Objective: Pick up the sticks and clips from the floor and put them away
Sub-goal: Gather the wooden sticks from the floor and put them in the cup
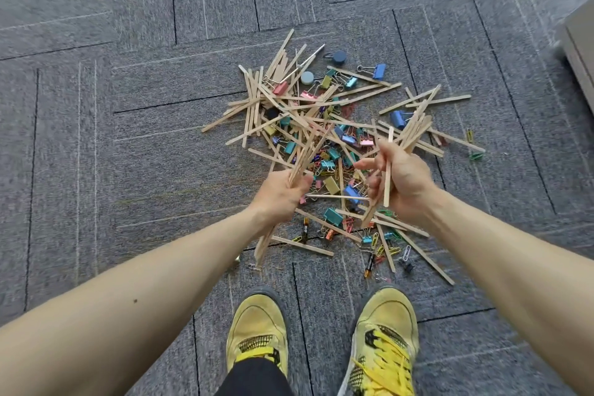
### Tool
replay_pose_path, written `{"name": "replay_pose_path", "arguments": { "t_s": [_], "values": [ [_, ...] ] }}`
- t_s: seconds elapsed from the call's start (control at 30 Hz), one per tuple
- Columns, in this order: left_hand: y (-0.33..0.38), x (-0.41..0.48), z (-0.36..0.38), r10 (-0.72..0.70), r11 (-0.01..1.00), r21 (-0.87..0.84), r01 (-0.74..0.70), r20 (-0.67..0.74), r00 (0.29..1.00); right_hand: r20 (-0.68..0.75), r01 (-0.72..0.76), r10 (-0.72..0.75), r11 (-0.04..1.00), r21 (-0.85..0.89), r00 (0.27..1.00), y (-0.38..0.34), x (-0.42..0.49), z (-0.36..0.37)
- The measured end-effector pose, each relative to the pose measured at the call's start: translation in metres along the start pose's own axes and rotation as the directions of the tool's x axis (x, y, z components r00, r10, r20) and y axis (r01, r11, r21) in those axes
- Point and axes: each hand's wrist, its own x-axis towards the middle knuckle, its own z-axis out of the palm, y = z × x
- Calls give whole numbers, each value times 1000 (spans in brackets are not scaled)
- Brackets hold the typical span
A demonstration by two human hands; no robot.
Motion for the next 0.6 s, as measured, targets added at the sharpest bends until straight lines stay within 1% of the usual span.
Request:
{"name": "replay_pose_path", "arguments": {
  "t_s": [0.13,0.2,0.27,0.33,0.4,0.47,0.53,0.6],
  "values": [
    [3,5,7,63,979,191,-66,21,998,-20,-38,36,995,-89,999,1,0,-20],
    [2,9,10,79,965,247,-83,29,996,-33,-46,42,989,-142,999,1,1,-26],
    [2,12,13,102,946,307,-103,20,995,-78,-40,22,970,-241,997,3,1,-29],
    [1,16,15,142,906,401,-136,15,990,-120,-29,-5,959,-282,993,5,1,-30],
    [1,18,18,160,868,470,-157,34,987,-131,-26,-1,978,-209,991,6,0,-31],
    [-1,19,21,167,825,535,-183,79,983,-100,-35,28,997,-68,995,6,0,-33],
    [-4,20,23,182,752,621,-221,127,975,-56,-49,51,998,25,997,6,-2,-34],
    [-5,22,24,194,678,691,-250,160,968,-53,-57,60,996,67,997,8,-4,-36]
  ]
}}
